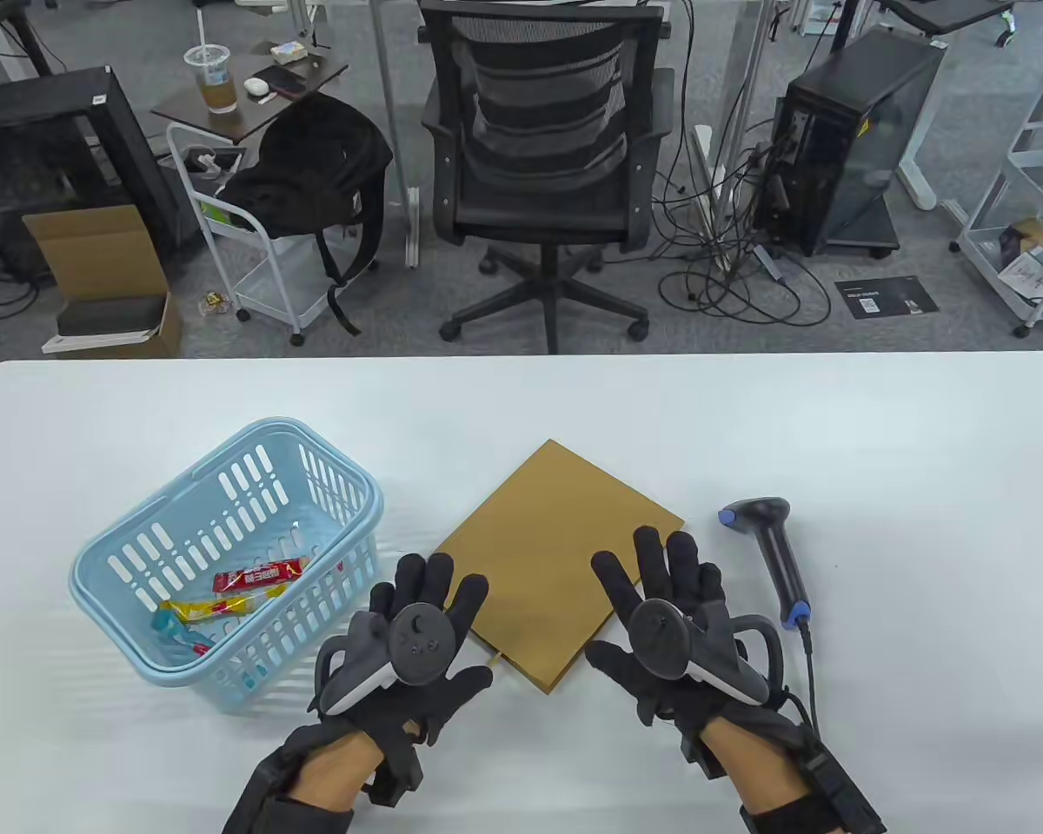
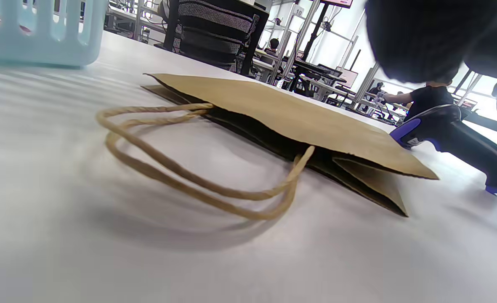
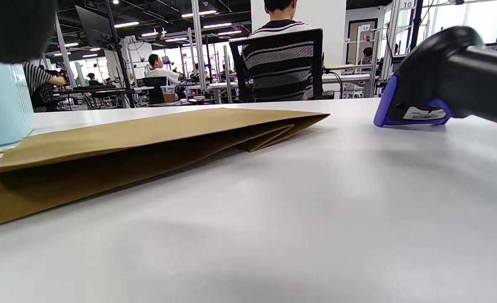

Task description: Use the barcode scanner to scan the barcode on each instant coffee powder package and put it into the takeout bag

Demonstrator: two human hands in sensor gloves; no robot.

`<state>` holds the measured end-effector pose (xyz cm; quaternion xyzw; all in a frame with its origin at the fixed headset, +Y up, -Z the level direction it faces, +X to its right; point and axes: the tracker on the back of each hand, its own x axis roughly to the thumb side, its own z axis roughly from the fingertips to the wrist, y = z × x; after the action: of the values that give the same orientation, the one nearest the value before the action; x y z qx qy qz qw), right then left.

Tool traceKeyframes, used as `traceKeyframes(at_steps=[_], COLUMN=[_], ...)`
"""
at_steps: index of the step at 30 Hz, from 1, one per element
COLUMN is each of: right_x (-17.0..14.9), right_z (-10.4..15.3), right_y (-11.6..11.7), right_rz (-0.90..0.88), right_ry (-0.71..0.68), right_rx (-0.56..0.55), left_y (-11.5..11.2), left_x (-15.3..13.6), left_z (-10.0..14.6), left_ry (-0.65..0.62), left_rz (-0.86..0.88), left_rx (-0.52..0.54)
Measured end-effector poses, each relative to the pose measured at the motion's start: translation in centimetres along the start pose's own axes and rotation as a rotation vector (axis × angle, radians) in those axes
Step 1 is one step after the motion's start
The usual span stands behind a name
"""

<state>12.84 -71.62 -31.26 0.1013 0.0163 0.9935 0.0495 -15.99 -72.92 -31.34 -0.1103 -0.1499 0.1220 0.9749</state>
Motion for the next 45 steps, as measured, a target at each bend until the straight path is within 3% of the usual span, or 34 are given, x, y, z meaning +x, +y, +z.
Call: traceKeyframes(at_steps=[11,26,45], right_x=[0.1,0.1,2.6], right_z=[-0.2,-1.3,-1.1], right_y=[0.4,2.7,3.9], right_rz=[0.016,0.135,0.196], right_ry=[-0.003,0.047,-0.046], right_rx=[0.018,0.151,0.147], left_y=[0.1,0.4,1.3], left_x=[-0.1,-0.5,-0.6], left_z=[0.0,0.1,0.3], left_ry=[0.011,0.004,0.006], left_rz=[0.011,0.037,0.027], left_rx=[-0.003,0.014,0.067])
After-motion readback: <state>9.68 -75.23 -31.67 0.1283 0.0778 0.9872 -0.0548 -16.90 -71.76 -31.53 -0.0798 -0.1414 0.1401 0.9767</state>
